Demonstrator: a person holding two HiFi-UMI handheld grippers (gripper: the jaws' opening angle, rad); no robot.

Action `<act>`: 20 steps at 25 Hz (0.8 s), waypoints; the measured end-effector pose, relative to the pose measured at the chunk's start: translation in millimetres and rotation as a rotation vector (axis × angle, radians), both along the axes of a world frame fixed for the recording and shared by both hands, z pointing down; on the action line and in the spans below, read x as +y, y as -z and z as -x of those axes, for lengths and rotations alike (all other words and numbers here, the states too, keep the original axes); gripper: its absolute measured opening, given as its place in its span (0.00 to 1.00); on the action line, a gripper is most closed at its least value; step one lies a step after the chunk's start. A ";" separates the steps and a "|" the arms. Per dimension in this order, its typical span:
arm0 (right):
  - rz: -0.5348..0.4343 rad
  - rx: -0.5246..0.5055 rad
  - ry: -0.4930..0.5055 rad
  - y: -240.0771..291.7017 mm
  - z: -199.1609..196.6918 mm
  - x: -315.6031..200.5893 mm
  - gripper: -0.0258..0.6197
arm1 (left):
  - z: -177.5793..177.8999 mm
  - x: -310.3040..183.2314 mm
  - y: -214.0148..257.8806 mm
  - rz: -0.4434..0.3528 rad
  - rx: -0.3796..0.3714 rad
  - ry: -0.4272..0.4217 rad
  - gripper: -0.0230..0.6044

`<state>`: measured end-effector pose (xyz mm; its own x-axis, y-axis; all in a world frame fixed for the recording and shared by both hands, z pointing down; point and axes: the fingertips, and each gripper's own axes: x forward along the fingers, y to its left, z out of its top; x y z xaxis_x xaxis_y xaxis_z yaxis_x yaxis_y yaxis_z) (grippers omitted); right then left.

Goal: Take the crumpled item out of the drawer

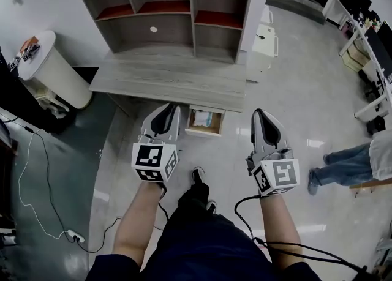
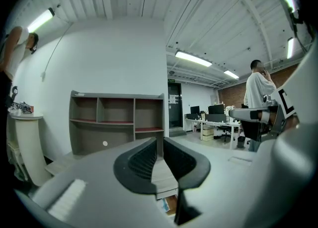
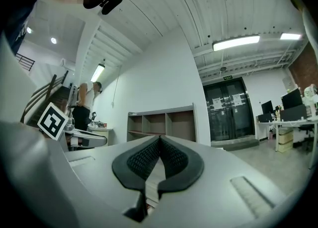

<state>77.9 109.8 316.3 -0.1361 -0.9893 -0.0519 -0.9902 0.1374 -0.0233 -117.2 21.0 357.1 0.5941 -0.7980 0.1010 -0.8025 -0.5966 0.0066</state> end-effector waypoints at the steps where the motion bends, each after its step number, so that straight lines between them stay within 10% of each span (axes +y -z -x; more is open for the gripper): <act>1: 0.010 0.007 -0.001 -2.8 -2.3 -7.2 0.05 | -3.1 -9.7 -4.4 0.004 -0.001 -0.001 0.11; 20: 0.218 0.058 -0.023 -62.7 -37.4 -175.4 0.05 | -42.2 -155.8 -177.2 0.179 -0.226 -0.120 0.11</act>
